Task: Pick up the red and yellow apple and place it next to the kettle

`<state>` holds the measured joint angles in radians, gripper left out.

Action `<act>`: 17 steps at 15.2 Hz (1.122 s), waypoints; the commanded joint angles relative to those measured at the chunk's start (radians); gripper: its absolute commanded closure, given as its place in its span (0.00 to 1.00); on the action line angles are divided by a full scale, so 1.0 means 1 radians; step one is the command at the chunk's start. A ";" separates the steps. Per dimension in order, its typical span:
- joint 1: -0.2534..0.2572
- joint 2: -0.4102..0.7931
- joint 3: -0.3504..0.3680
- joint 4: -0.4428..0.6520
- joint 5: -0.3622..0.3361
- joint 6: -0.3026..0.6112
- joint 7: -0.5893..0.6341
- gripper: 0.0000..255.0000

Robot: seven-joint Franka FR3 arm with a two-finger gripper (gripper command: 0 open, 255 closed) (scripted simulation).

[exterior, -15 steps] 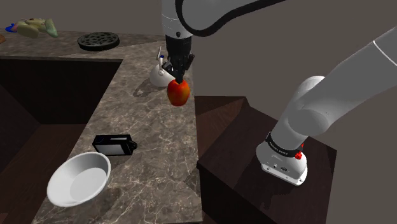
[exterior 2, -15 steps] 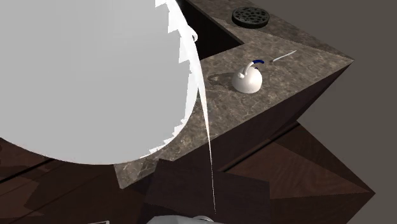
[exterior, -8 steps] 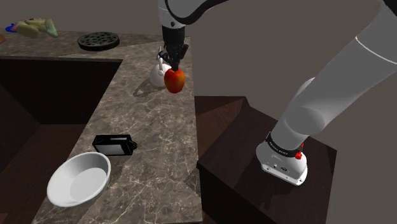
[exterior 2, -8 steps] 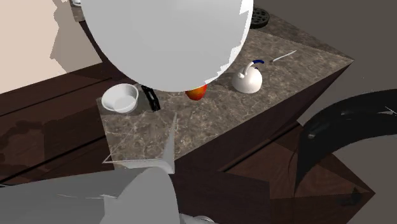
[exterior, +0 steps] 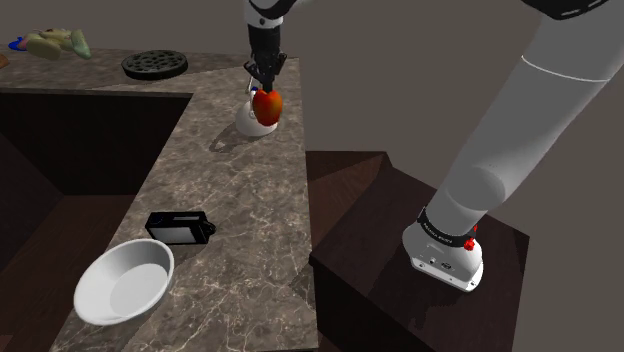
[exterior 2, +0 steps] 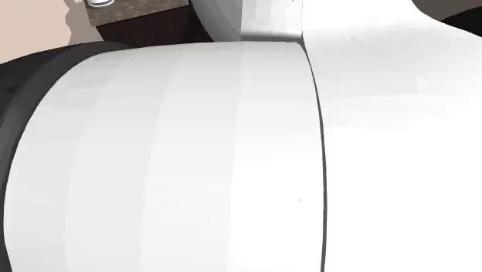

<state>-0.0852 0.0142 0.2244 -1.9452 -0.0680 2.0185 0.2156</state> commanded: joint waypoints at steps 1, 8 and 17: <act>-0.014 0.062 -0.014 0.076 -0.012 -0.014 -0.025 1.00; -0.047 0.299 -0.051 0.395 -0.044 -0.095 -0.101 1.00; -0.063 0.548 -0.077 0.734 -0.063 -0.183 -0.163 1.00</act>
<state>-0.1474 0.5559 0.1482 -1.2067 -0.1300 1.8244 0.0533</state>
